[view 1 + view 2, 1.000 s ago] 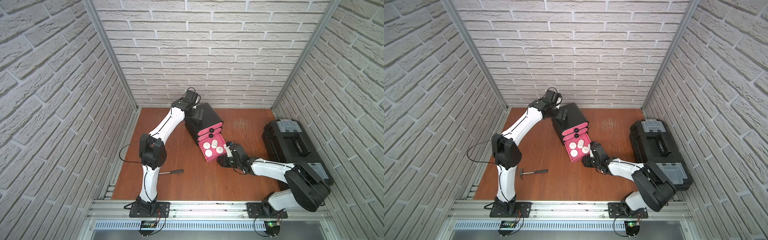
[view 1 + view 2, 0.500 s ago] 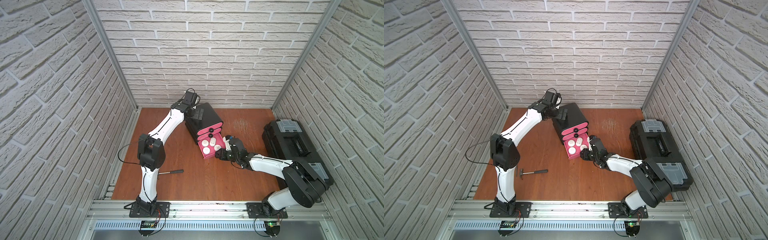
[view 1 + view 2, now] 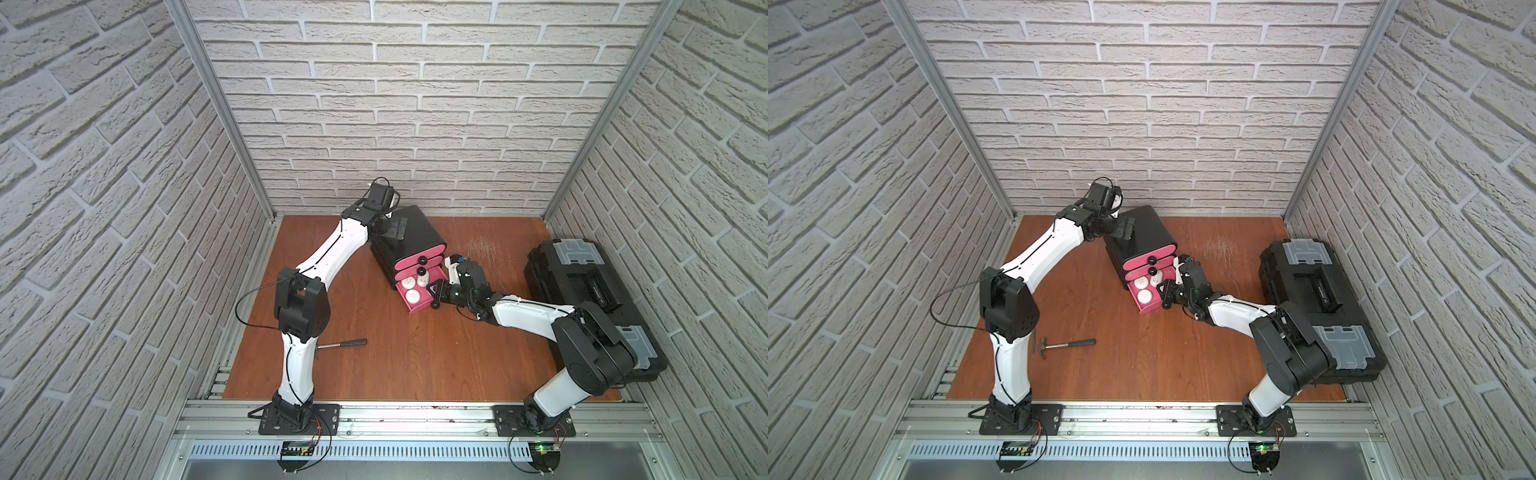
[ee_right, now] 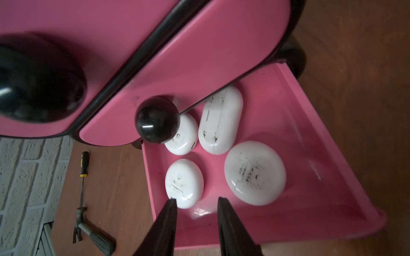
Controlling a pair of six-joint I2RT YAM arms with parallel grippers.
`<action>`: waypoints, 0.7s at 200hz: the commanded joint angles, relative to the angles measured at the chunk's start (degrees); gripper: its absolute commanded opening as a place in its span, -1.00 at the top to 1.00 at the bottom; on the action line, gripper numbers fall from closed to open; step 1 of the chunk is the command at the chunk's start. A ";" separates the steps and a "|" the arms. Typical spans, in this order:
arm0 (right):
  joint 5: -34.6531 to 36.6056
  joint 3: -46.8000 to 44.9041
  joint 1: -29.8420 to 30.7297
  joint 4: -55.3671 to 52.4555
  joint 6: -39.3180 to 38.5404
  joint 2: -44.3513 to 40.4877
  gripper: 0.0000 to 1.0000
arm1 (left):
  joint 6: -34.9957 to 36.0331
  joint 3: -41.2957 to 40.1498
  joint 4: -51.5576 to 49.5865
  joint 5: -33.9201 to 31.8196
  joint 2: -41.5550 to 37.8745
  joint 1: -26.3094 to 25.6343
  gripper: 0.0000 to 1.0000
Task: Put the bluetooth earphones in the drawer according to color
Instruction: Close the drawer of the storage box.
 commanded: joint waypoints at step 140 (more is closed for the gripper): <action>0.46 -9.66 -3.83 -3.53 1.45 -8.43 0.57 | 0.63 -2.73 -4.28 2.35 2.89 0.46 -0.94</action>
